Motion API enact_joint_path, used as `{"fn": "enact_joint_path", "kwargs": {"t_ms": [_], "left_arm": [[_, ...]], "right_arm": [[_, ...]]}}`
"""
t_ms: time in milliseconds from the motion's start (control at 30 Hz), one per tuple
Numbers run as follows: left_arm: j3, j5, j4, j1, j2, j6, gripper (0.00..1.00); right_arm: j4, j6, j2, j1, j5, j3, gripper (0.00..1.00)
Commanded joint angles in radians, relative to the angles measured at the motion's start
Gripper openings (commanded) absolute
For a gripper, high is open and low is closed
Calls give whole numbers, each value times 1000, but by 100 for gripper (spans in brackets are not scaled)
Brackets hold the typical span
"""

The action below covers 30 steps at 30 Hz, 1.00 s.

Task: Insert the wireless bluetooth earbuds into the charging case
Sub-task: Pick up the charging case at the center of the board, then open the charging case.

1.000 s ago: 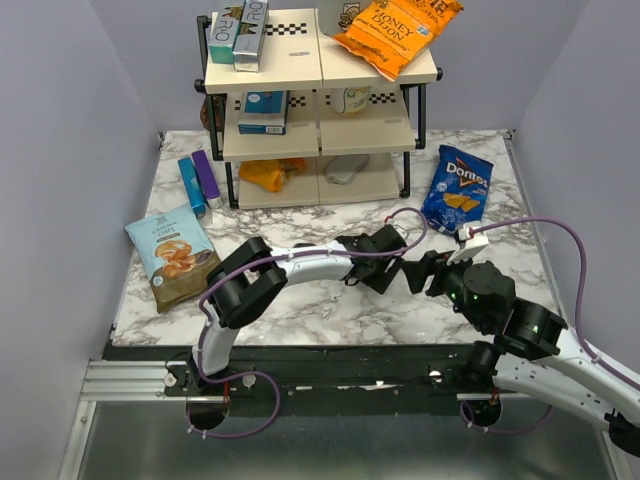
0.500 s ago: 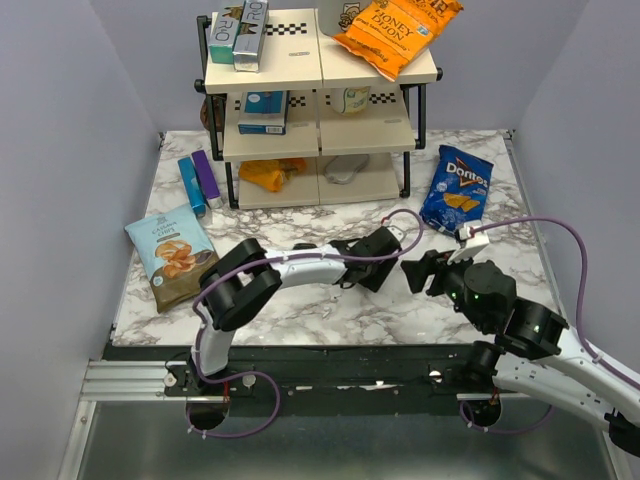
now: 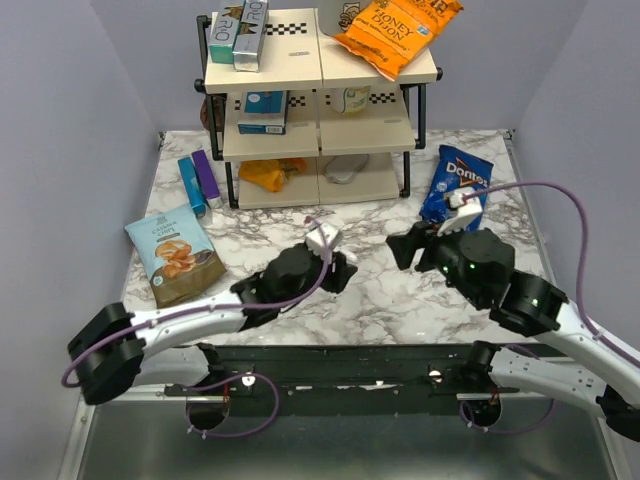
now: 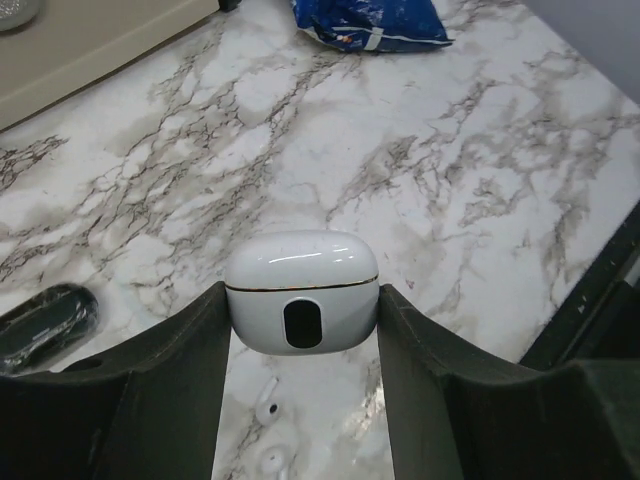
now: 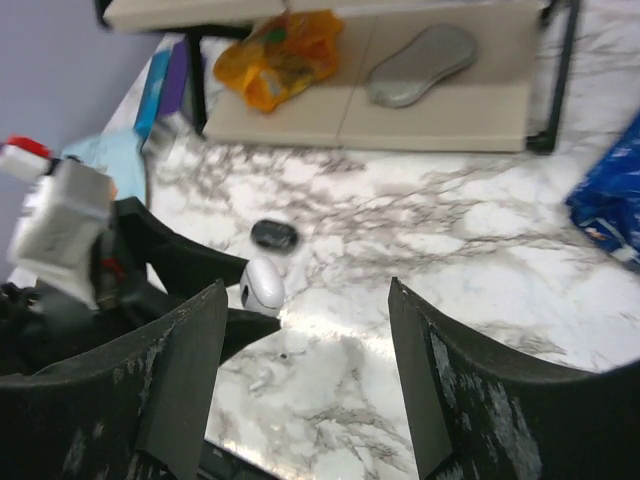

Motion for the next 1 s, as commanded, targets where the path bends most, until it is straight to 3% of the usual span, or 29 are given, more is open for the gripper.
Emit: {"fn": "enact_joint_path", "kwargs": {"t_ms": [0, 267, 367, 967], "left_arm": [[-343, 101, 569, -26, -247, 146, 7], [-446, 134, 588, -50, -430, 398, 0], [-436, 127, 551, -53, -449, 452, 0], [-420, 78, 493, -80, -483, 516, 0]], "right_arm": [[5, -98, 106, 0, -260, 58, 74], [20, -184, 227, 0, -579, 130, 79], [25, -178, 270, 0, -647, 147, 90], [46, -167, 430, 1, -590, 191, 89]]}}
